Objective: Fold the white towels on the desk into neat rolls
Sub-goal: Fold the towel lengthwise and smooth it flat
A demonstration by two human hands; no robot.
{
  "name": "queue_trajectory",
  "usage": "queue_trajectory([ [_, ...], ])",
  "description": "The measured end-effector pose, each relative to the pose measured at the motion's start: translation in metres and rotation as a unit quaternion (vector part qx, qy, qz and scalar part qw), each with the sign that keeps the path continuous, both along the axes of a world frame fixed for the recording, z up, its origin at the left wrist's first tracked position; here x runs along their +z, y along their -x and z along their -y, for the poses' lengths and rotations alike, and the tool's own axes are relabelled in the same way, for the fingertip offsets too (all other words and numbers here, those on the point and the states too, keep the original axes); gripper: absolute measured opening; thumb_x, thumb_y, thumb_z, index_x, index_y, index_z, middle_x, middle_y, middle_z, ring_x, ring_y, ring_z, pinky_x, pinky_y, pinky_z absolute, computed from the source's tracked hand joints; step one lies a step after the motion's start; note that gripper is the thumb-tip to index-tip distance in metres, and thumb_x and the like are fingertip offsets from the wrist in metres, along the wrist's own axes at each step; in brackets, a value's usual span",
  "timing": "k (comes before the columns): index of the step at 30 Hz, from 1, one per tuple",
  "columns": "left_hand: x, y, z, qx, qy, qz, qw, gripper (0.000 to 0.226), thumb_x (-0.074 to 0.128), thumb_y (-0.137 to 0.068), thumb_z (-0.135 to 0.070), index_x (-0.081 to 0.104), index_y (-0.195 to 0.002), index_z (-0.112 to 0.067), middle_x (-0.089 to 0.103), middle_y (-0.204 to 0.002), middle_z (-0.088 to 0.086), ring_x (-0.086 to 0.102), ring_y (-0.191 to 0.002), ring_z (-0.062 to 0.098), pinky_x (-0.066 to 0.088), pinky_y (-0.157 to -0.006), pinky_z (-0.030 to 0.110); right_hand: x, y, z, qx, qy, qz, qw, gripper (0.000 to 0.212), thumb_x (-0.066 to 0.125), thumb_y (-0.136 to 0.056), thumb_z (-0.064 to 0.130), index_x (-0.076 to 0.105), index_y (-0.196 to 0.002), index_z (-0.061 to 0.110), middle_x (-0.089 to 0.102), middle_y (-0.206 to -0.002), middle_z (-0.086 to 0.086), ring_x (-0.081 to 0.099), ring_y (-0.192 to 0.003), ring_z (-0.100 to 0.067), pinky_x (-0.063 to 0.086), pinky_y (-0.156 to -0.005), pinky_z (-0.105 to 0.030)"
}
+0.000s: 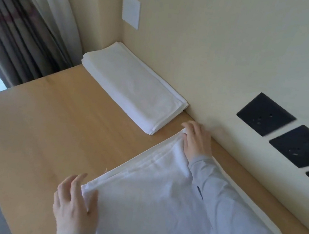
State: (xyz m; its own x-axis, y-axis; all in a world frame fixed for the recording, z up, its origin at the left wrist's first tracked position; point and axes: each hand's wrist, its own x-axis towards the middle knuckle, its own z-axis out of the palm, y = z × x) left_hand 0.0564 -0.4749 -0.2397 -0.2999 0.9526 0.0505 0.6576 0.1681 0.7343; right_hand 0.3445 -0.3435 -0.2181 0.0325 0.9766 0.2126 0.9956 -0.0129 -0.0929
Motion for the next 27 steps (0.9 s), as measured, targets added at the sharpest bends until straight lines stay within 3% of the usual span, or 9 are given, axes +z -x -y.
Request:
queue_trajectory([
  [2,0.003,-0.013,-0.009,-0.083,-0.043,-0.099,0.991,0.055,0.039,-0.085,-0.053,0.065,-0.108,-0.009,0.059,-0.105,0.009,0.05,-0.096,0.032,0.038,-0.081,0.043,0.003,-0.003,0.008,0.136,-0.055,0.021,0.989,0.03,0.064,-0.073,-0.004,0.066,-0.097,0.012,0.065,-0.099,0.0,0.06,-0.096,-0.025,0.036,-0.083,-0.031],
  [4,0.0,-0.019,-0.023,-0.136,-0.044,-0.138,0.98,0.072,0.022,-0.089,-0.066,0.068,-0.095,-0.011,0.061,-0.09,0.005,0.054,-0.087,0.031,0.043,-0.074,0.042,0.004,-0.011,0.013,0.236,-0.021,0.046,0.971,0.026,0.067,-0.07,-0.004,0.068,-0.09,0.013,0.066,-0.093,0.003,0.062,-0.094,-0.024,0.032,-0.084,-0.029],
  [8,-0.012,-0.016,-0.034,-0.161,-0.053,-0.133,0.977,0.079,0.019,-0.085,-0.074,0.064,-0.075,-0.01,0.056,-0.075,0.003,0.055,-0.07,0.033,0.044,-0.065,0.039,0.009,-0.023,0.011,0.25,0.097,0.052,0.962,0.019,0.059,-0.085,0.013,0.065,-0.103,0.011,0.062,-0.107,-0.001,0.054,-0.108,-0.023,0.029,-0.091,-0.031],
  [15,-0.018,-0.011,-0.042,-0.153,-0.026,-0.047,0.987,0.089,0.023,-0.067,-0.09,0.058,-0.073,-0.009,0.049,-0.074,0.0,0.048,-0.07,0.026,0.04,-0.071,0.037,0.01,-0.013,-0.008,0.273,0.174,0.033,0.946,0.026,0.053,-0.09,0.033,0.059,-0.11,0.017,0.053,-0.111,0.002,0.044,-0.11,-0.015,0.022,-0.095,-0.025],
  [19,-0.019,-0.007,-0.042,-0.194,-0.052,-0.077,0.977,0.078,0.025,-0.08,-0.079,0.059,-0.072,-0.009,0.048,-0.071,0.0,0.047,-0.066,0.026,0.042,-0.065,0.038,0.012,-0.009,-0.01,0.282,0.153,0.027,0.947,0.014,0.053,-0.091,0.026,0.06,-0.096,0.014,0.057,-0.094,0.001,0.05,-0.096,-0.018,0.023,-0.089,-0.024],
  [23,-0.018,-0.002,-0.038,-0.202,-0.082,-0.087,0.972,0.049,0.04,-0.088,-0.057,0.054,-0.07,-0.015,0.051,-0.064,-0.004,0.04,-0.064,0.018,0.039,-0.062,0.029,0.014,-0.004,-0.007,0.3,0.096,0.022,0.949,0.011,0.057,-0.089,0.01,0.056,-0.079,0.007,0.055,-0.067,-0.003,0.055,-0.067,-0.024,0.042,-0.083,-0.033],
  [25,-0.018,0.001,-0.038,-0.195,-0.104,-0.077,0.972,0.032,0.046,-0.087,-0.04,0.051,-0.067,-0.015,0.051,-0.06,-0.004,0.036,-0.065,0.014,0.034,-0.059,0.026,0.013,-0.003,-0.006,0.285,0.079,0.015,0.955,0.012,0.059,-0.089,0.007,0.056,-0.077,0.004,0.055,-0.059,-0.005,0.054,-0.057,-0.025,0.049,-0.088,-0.039],
  [27,-0.018,0.002,-0.037,-0.198,-0.112,-0.087,0.97,0.04,0.041,-0.09,-0.036,0.052,-0.063,-0.009,0.052,-0.058,-0.002,0.04,-0.064,0.015,0.033,-0.057,0.026,0.011,-0.003,-0.007,0.277,0.075,0.018,0.958,0.013,0.056,-0.091,0.008,0.055,-0.078,0.003,0.053,-0.055,-0.007,0.051,-0.053,-0.025,0.047,-0.095,-0.042],
])
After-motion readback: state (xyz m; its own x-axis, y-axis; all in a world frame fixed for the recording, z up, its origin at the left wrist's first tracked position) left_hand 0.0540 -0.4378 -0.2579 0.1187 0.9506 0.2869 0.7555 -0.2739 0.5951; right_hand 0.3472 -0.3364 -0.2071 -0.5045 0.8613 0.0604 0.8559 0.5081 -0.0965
